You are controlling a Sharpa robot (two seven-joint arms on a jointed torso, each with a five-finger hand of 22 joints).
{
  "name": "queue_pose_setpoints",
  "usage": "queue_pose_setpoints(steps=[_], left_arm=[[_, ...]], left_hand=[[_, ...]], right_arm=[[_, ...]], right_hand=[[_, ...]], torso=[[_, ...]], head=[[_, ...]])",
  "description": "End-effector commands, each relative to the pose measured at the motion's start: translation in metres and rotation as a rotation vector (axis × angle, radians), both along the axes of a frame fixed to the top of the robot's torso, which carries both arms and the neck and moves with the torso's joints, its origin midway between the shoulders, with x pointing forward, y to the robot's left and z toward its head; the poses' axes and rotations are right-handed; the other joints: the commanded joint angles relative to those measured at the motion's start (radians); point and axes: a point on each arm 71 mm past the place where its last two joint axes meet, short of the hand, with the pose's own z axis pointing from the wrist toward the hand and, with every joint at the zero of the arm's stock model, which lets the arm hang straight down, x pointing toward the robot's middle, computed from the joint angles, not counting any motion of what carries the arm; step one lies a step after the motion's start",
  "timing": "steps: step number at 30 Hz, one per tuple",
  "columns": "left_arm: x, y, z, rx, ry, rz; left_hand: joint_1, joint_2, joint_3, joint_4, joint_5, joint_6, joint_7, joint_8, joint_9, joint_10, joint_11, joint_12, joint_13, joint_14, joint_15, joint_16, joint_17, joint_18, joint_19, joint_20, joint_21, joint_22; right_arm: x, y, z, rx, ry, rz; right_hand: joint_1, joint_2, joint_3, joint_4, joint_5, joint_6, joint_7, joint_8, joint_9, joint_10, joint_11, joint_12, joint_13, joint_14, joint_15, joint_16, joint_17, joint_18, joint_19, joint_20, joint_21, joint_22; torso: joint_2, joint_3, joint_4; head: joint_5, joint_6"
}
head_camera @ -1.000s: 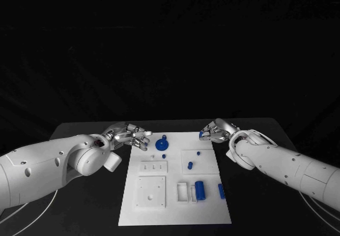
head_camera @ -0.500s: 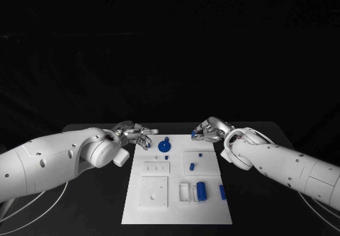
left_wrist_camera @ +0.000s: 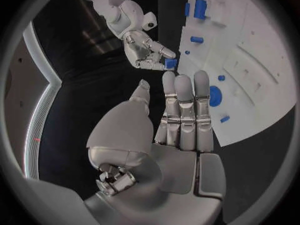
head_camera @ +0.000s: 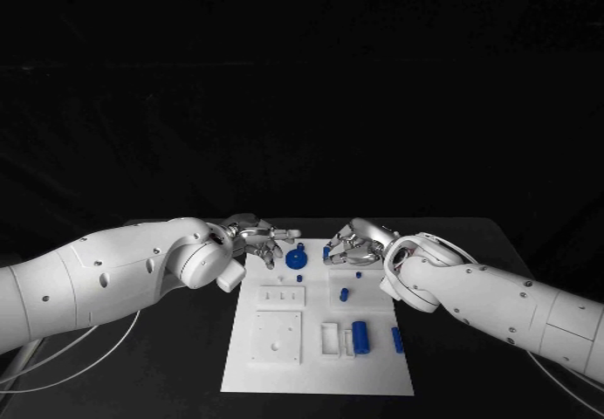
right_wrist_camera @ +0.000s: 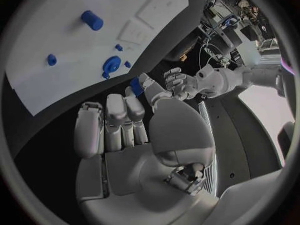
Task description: Assemble the parts on the task board
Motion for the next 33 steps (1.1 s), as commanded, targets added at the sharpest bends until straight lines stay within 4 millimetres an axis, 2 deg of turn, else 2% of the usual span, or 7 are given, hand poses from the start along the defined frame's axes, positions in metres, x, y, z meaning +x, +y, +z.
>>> queue_pose_setpoints(steps=[1,9,12,13,17,20,33], left_arm=[[-0.004,-0.007,-0.003,0.062,0.031,-0.078],[-0.006,-0.017,-0.004,0.091,0.049,-0.117],[-0.006,-0.02,-0.005,0.098,0.052,-0.124],[-0.006,-0.021,-0.005,0.1,0.052,-0.125],[-0.006,-0.023,-0.005,0.12,0.043,-0.121],[-0.005,-0.024,-0.006,0.138,0.04,-0.124],[-0.006,-0.028,-0.008,0.202,0.034,-0.134]], left_hand=[[-0.012,-0.001,-0.007,0.001,0.005,0.016,-0.002,-0.002,0.003,0.026,-0.003,0.001,0.002,0.004,-0.001,-0.002,-0.001,0.003,-0.003,0.002,-0.002,0.003],[-0.041,-0.006,-0.004,0.02,0.012,0.079,-0.022,0.0,0.098,0.013,-0.01,0.019,0.018,-0.003,-0.005,0.001,0.005,-0.003,-0.006,-0.003,-0.018,0.038],[-0.058,-0.008,-0.006,0.018,0.06,0.103,-0.035,0.005,0.204,0.006,-0.015,0.039,0.034,-0.007,-0.008,0.015,0.015,-0.007,-0.007,-0.007,-0.02,0.056],[-0.074,-0.015,-0.004,0.013,0.068,0.1,-0.042,0.013,0.303,-0.004,-0.02,0.064,0.051,-0.013,-0.012,0.032,0.026,-0.011,-0.009,-0.011,-0.016,0.071],[-0.093,-0.037,0.017,0.023,0.067,0.019,-0.054,0.143,0.578,-0.04,-0.022,0.141,0.091,-0.02,-0.015,0.061,0.033,-0.011,-0.012,-0.013,-0.017,0.111],[-0.094,-0.051,0.033,0.041,0.062,-0.012,-0.061,0.214,0.657,-0.056,-0.026,0.171,0.096,-0.024,-0.016,0.07,0.031,-0.011,-0.012,-0.014,-0.022,0.131],[-0.091,-0.093,0.069,0.104,0.032,-0.016,-0.054,0.196,0.627,-0.07,-0.02,0.174,0.076,-0.036,-0.009,0.066,0.018,-0.011,-0.009,-0.008,-0.064,0.165]], right_arm=[[-0.004,0.007,-0.003,-0.031,0.025,0.034],[-0.01,0.018,-0.003,-0.029,0.037,0.068],[-0.012,0.021,-0.003,-0.027,0.038,0.076],[-0.012,0.022,-0.003,-0.026,0.038,0.078],[-0.014,0.024,-0.003,-0.023,0.039,0.086],[-0.014,0.026,-0.003,-0.022,0.039,0.089],[-0.016,0.029,-0.002,-0.018,0.039,0.096]], right_hand=[[-0.01,-0.005,-0.001,0.01,0.003,-0.008,0.003,0.003,0.001,-0.004,0.001,0.001,-0.001,-0.004,0.004,-0.004,-0.001,-0.01,0.088,0.005,-0.003,0.206],[-0.011,-0.006,-0.002,0.012,0.004,-0.009,0.003,0.003,0.001,-0.004,0.001,0.001,-0.001,-0.005,0.004,-0.004,-0.002,-0.01,0.088,0.005,-0.005,0.205],[-0.011,-0.006,-0.002,0.012,0.004,-0.009,0.003,0.003,0.001,-0.004,0.001,0.001,-0.001,-0.005,0.004,-0.004,-0.002,-0.01,0.088,0.005,-0.005,0.205],[-0.011,-0.006,-0.002,0.012,0.004,-0.009,0.003,0.003,0.001,-0.004,0.001,0.001,-0.001,-0.005,0.004,-0.004,-0.002,-0.01,0.088,0.005,-0.005,0.205],[-0.011,-0.006,-0.002,0.012,0.004,-0.01,0.003,0.003,0.001,-0.005,0.001,0.001,-0.001,-0.005,0.004,-0.004,-0.002,-0.01,0.088,0.005,-0.005,0.205],[-0.012,-0.006,-0.002,0.013,0.004,-0.01,0.003,0.004,0.001,-0.005,0.001,0.0,-0.001,-0.006,0.004,-0.005,-0.002,-0.01,0.088,0.004,-0.005,0.205],[-0.012,-0.006,-0.003,0.015,0.006,-0.011,0.003,0.004,0.001,-0.006,0.001,-0.002,-0.002,-0.006,0.004,-0.005,-0.003,-0.01,0.088,0.004,-0.007,0.205]], torso=[[-0.001,0.0002,-0.0001],[0.001,0.0014,0.0012],[0.001,0.001,0.0015],[0.001,0.0003,0.0017],[0.001,0.0007,0.0025],[0.002,0.0014,0.0016],[0.002,0.0005,0.0011]], head=[[-0.001,0.001],[0.0,-0.001],[0.001,-0.001],[0.001,-0.002],[0.003,-0.003],[0.005,-0.003],[0.005,-0.008]])
